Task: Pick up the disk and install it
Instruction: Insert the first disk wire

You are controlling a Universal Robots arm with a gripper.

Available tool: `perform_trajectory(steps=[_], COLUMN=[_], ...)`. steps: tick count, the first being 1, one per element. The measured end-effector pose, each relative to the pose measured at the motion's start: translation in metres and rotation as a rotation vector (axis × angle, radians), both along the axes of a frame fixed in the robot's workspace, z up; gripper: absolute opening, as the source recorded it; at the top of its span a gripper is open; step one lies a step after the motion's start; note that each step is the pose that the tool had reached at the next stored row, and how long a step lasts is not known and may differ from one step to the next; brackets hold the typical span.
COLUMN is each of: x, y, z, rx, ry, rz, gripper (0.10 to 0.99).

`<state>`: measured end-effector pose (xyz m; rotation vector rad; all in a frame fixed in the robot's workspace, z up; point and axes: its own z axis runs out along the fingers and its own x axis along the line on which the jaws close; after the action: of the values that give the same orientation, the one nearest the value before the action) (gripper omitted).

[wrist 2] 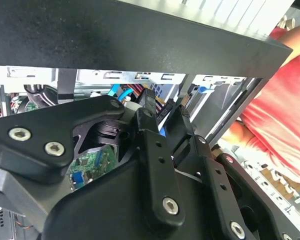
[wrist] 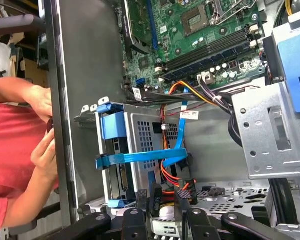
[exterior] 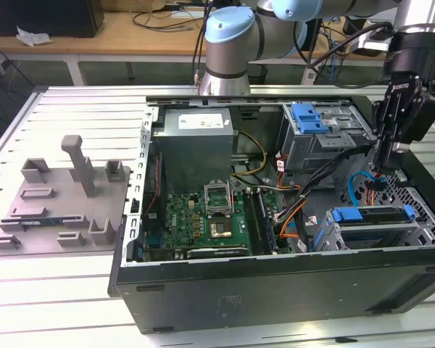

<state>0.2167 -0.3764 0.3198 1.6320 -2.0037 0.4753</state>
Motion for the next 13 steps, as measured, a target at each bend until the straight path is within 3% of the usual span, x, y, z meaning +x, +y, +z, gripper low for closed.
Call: perform_trajectory(steps=[13], x=[-0.0005], y=[0.0004], z=[-0.0002], rx=[-0.001], ry=[-0.0020], rz=[-0.030], gripper=[0.349])
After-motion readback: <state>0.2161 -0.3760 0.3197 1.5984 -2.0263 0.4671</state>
